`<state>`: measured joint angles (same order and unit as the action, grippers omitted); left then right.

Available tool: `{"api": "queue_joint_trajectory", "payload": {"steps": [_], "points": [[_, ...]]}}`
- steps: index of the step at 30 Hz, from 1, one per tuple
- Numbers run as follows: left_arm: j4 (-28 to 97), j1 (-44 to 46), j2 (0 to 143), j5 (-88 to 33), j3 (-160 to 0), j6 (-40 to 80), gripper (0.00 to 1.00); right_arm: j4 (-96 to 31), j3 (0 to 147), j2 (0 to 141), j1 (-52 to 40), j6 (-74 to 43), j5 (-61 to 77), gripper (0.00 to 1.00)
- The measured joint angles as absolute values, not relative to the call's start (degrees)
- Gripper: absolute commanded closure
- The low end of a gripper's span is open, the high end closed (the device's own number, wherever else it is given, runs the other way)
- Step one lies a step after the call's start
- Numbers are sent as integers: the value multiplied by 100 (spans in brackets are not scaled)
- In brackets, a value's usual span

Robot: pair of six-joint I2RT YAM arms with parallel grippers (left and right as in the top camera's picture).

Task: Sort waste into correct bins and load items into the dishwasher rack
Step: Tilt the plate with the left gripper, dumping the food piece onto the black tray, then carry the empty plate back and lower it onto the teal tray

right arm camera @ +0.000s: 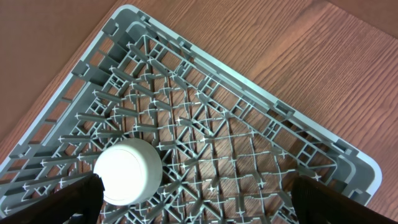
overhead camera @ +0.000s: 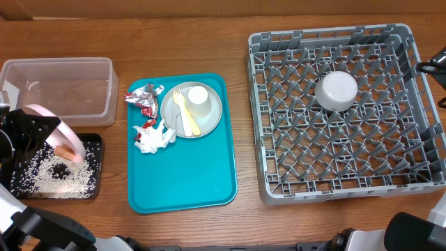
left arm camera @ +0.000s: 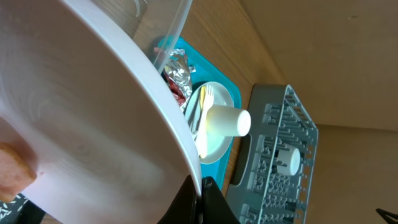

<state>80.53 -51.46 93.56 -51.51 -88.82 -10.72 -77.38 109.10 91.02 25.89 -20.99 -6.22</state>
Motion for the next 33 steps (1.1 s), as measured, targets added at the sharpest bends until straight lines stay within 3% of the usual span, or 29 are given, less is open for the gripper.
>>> {"api": "queue_joint_trajectory", "payload": {"steps": [10,27,33], "points": [[8342,-5529,9566,-5660,-8884,-1678,96,-7738,10910,9102,2589,-2102,-620,0],[8733,-5522,9557,-5813,-8899,-1649,96,-7741,10910,9102,2589,-2099,-620,0],[8764,-5299,8901,-5780,-8903,-1623,96,-7741,10910,9102,2589,-2099,-622,0]]}}
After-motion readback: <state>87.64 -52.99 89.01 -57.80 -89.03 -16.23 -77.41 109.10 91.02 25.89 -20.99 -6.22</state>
